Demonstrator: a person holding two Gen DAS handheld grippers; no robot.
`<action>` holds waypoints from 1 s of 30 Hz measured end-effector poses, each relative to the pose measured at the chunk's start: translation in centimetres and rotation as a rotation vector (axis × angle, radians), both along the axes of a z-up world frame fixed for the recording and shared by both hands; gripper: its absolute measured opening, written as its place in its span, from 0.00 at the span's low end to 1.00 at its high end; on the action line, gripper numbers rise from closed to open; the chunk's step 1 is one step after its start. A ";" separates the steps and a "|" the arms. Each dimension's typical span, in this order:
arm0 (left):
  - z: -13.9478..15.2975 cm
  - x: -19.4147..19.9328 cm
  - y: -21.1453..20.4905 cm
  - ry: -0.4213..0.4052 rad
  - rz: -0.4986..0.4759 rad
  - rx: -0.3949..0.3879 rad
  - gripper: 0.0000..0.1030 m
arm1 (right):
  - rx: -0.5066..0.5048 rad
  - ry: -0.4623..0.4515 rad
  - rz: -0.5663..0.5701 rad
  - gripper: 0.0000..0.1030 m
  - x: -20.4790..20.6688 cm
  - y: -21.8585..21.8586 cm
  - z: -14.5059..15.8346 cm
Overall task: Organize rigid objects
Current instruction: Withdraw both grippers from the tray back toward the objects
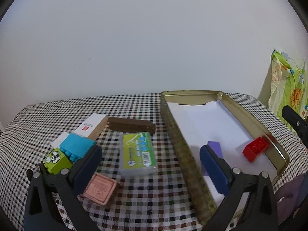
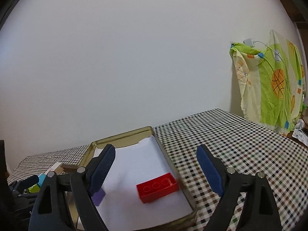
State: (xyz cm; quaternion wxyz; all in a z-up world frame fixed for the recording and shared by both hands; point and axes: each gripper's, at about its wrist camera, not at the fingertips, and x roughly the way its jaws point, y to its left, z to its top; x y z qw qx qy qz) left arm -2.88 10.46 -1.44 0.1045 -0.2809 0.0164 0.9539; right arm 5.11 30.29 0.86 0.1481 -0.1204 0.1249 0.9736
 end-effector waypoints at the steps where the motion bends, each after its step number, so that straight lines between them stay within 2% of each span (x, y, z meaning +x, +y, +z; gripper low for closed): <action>1: 0.0 0.0 -0.2 -0.002 0.002 0.000 0.99 | 0.004 -0.005 0.003 0.86 -0.2 -0.1 0.1; 5: -0.1 -0.1 -0.9 -0.006 0.009 0.003 0.99 | 0.038 -0.022 0.003 0.86 -0.5 -1.4 0.1; 30: -0.8 -0.7 -6.3 -0.043 0.072 0.013 0.99 | 0.030 -0.031 0.120 0.86 -2.3 -8.3 -0.1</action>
